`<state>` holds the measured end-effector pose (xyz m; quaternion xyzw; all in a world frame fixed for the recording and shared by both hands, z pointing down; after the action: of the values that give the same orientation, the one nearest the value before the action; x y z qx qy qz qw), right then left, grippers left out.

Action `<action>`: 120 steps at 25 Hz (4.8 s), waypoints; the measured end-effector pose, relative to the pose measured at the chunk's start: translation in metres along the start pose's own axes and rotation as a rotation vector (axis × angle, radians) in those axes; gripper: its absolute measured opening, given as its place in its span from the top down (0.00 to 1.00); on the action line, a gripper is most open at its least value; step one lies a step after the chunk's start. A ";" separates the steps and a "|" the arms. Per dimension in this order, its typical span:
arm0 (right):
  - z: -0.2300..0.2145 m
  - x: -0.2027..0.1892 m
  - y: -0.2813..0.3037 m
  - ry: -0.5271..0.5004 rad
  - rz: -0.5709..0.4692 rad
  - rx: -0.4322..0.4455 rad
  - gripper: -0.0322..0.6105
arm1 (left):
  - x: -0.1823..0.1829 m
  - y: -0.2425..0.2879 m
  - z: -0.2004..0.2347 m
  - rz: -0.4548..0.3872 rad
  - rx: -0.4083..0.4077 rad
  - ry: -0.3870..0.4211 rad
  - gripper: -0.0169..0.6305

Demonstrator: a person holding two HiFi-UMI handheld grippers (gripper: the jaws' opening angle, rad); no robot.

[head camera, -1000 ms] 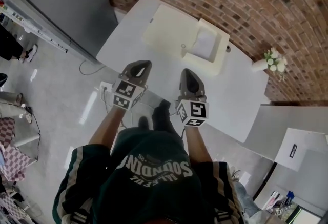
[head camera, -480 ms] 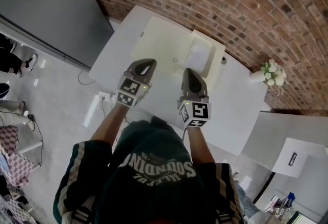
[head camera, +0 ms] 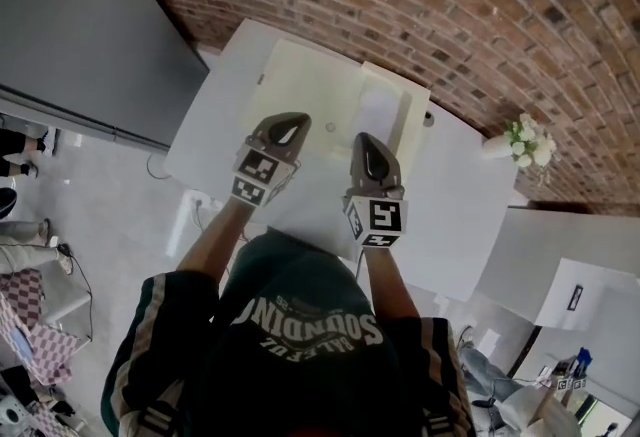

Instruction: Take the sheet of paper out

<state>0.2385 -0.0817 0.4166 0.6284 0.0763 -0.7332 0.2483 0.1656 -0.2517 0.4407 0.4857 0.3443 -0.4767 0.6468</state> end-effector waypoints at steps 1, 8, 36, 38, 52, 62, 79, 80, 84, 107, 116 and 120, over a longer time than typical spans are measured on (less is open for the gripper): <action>-0.002 -0.001 0.001 0.004 0.006 -0.016 0.95 | 0.001 0.004 0.001 0.006 -0.014 0.005 0.96; -0.020 -0.003 0.008 0.038 0.025 -0.107 0.95 | 0.008 0.024 0.009 0.034 -0.081 0.029 0.96; -0.060 -0.072 0.001 0.077 0.190 -0.194 0.95 | -0.052 0.121 0.012 0.311 -0.224 -0.017 0.95; -0.062 -0.079 0.000 0.087 0.206 -0.195 0.95 | -0.059 0.128 0.013 0.323 -0.229 -0.025 0.95; -0.069 -0.113 -0.003 0.122 0.287 -0.158 0.95 | -0.083 0.161 0.016 0.389 -0.222 -0.135 0.80; -0.077 -0.118 0.011 0.125 0.275 -0.146 0.95 | -0.105 0.189 0.023 0.491 -0.207 -0.229 0.76; -0.087 -0.132 0.018 0.150 0.303 -0.131 0.95 | -0.144 0.243 0.040 0.639 -0.187 -0.350 0.77; -0.087 -0.133 0.018 0.153 0.305 -0.130 0.95 | -0.147 0.246 0.042 0.650 -0.185 -0.365 0.77; -0.091 -0.137 0.018 0.158 0.319 -0.129 0.95 | -0.160 0.258 0.047 0.677 -0.180 -0.425 0.77; -0.098 -0.151 0.015 0.193 0.366 -0.141 0.95 | -0.186 0.295 0.050 0.774 -0.144 -0.379 0.91; -0.096 -0.151 0.011 0.208 0.371 -0.160 0.95 | -0.183 0.295 0.052 0.769 -0.129 -0.365 0.96; -0.094 -0.149 0.010 0.210 0.374 -0.166 0.95 | -0.178 0.296 0.053 0.749 -0.142 -0.378 0.96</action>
<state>0.3396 -0.0104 0.5430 0.6820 0.0440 -0.5962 0.4214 0.3907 -0.2298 0.7068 0.4354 0.0513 -0.2644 0.8590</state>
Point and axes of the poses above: the fingertips, and each gripper's own axes: y forward along the fingers, z to its left, x out of its top, the point moved 8 cm from there along -y, backward along the fingers, and after that the axes turned 14 degrees about -y, right-handed, at the moved point
